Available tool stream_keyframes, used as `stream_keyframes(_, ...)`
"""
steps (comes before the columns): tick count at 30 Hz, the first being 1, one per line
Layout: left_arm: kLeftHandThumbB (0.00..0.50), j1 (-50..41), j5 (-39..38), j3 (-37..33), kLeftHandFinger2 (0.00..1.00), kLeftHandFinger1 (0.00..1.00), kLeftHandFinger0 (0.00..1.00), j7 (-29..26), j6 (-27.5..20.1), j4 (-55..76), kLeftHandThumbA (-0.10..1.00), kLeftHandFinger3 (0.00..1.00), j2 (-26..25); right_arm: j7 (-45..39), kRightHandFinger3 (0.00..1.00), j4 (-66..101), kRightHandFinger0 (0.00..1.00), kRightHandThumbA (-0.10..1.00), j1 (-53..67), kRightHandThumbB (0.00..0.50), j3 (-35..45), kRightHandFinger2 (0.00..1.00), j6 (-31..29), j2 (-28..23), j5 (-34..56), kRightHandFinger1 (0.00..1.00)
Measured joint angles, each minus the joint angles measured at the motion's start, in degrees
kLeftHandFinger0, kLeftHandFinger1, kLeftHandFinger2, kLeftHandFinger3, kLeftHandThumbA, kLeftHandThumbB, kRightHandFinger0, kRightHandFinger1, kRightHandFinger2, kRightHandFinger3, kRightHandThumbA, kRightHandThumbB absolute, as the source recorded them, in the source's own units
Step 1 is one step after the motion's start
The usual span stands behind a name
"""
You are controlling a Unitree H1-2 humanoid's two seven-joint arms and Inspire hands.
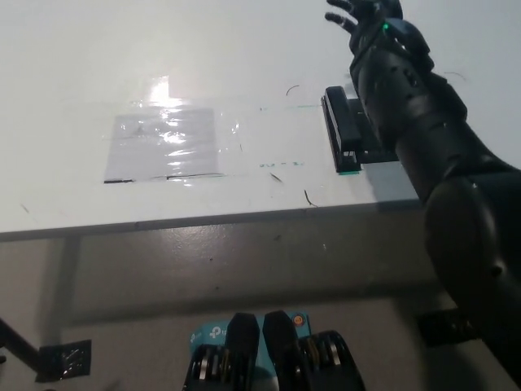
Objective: A stapler is kept infront of the robot on the black mark on the desk and the robot uses its right hand to lift the top of the stapler to open it
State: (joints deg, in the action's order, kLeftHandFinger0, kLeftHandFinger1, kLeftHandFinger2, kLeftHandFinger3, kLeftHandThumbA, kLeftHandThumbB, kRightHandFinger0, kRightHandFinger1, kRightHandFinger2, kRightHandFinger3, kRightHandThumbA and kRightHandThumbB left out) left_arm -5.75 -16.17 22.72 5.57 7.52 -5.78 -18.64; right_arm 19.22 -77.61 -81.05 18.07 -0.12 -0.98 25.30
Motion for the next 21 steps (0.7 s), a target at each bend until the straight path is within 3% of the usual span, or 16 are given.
stream_keyframes(6, 0.090, 0.0, 0.0, 0.0, 0.73, 0.63, 0.60, 0.0, 0.0, -0.1, 0.32, 0.88, 0.1, -2.1, 0.79, 13.8, 0.38, 0.31, 9.9, 0.000, 0.0, 0.58, 2.7, 0.5, 0.2, 0.41)
stream_keyframes(9, 0.088, 0.0, 0.0, 0.0, 0.73, 0.63, 0.60, 0.0, 0.0, -0.1, 0.32, 0.88, 0.3, -2.3, 0.86, 20.7, 0.36, 0.32, 15.8, 0.000, -0.1, 0.57, 4.8, 1.0, 0.5, 0.40)
stream_keyframes(13, 0.091, 0.0, 0.0, 0.0, 0.74, 0.62, 0.59, 0.0, 0.0, -0.2, 0.33, 0.88, 0.6, -2.3, 0.85, 28.7, 0.36, 0.33, 22.7, 0.000, -0.1, 0.53, 7.5, 1.1, 1.0, 0.39)
stream_keyframes(21, 0.102, 0.0, 0.0, 0.0, 0.76, 0.63, 0.61, 0.0, 0.1, -0.4, 0.33, 0.90, 0.8, -2.2, 0.79, 45.2, 0.40, 0.45, 36.1, 0.000, -1.0, 0.49, 11.7, 0.3, 2.0, 0.41)
